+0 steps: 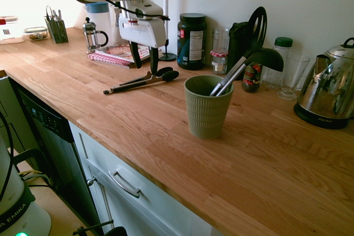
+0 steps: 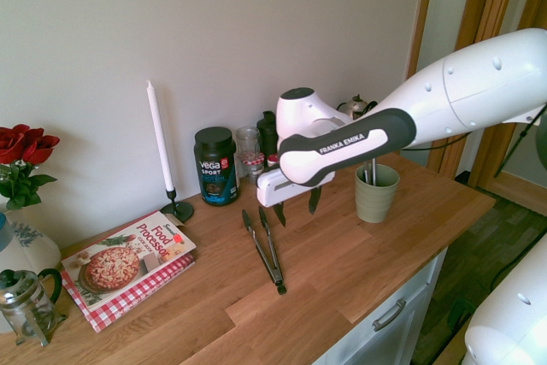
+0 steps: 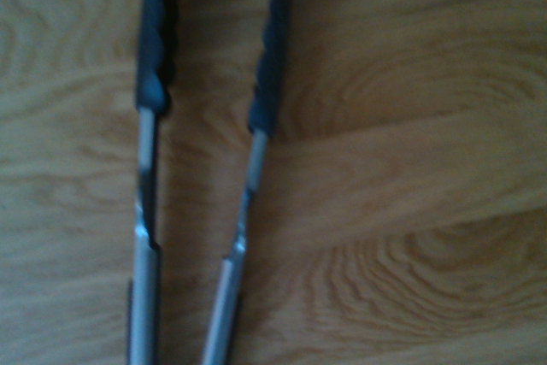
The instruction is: Put the tongs back in the holder
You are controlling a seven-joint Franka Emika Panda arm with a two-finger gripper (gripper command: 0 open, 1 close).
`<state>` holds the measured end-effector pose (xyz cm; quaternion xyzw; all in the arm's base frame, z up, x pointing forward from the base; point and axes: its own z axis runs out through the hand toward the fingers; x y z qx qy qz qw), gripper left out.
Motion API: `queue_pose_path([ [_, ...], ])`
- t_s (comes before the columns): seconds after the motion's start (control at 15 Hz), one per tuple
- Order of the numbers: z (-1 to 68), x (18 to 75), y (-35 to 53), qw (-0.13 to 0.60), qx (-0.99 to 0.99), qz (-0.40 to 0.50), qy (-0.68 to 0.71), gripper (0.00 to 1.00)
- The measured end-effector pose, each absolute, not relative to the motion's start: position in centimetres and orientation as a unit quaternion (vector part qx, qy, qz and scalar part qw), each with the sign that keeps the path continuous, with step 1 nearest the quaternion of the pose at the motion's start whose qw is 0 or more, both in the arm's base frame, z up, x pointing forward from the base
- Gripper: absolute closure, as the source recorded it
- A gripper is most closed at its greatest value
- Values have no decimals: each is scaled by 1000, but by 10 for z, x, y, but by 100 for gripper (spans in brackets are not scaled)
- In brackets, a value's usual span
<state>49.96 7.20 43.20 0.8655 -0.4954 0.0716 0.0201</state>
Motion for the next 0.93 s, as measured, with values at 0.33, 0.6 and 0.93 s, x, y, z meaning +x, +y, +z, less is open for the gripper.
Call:
queue_pose_path([
  [0.33,405,550,125,11,826,87,-557,0],
  [0.6,387,564,137,-3,823,89,-561,100],
  [0.93,359,572,142,-12,826,87,-557,100],
])
